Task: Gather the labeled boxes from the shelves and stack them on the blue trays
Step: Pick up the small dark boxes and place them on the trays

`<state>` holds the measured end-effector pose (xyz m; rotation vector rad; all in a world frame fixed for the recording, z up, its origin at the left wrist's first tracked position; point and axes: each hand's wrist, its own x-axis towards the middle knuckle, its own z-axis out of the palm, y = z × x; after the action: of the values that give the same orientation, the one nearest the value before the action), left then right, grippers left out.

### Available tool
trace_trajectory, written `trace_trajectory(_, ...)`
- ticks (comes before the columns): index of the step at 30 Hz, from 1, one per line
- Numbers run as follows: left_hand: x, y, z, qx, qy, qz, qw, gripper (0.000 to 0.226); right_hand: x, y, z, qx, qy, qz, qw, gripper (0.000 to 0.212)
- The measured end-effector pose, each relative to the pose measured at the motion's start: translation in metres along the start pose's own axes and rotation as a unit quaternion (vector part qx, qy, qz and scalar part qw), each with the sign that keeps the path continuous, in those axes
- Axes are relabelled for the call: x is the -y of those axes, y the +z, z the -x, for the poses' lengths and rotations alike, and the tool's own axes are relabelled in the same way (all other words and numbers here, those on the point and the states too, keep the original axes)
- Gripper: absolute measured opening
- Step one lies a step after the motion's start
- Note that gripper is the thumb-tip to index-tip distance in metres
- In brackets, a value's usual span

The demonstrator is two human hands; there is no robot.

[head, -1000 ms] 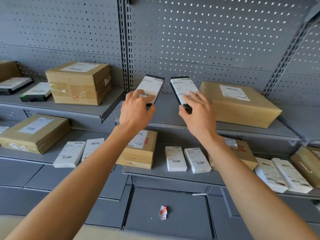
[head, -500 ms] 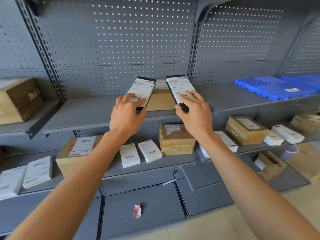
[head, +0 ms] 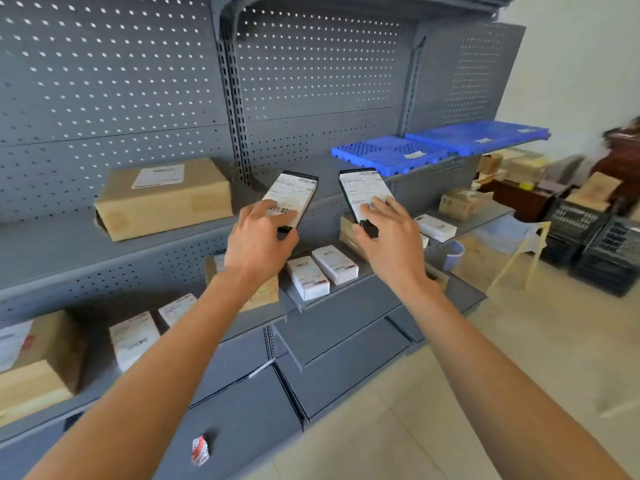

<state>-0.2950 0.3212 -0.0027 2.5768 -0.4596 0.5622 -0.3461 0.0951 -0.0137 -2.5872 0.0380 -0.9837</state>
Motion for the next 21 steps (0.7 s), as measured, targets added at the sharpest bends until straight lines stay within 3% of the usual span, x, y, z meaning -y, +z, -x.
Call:
trace_trajectory(8, -0.06, 0.058, -0.036, 0.043, 0.057, 0.046, 0.996, 0.038, -0.077, -0.021, 0.002, -0.015, 0.046, 0.069, 0.996, 0.038)
trace_trajectory(15, -0.074, 0.114, -0.094, 0.052, 0.078, 0.069, 0.993, 0.039, -0.135, 0.006, -0.034, 0.002, 0.082, 0.087, 0.993, 0.042)
trace_trajectory(21, -0.079, 0.157, -0.166, 0.048, 0.081, 0.086, 0.992, 0.04, -0.174, 0.033, -0.088, -0.024, 0.057, 0.118, 0.991, 0.039)
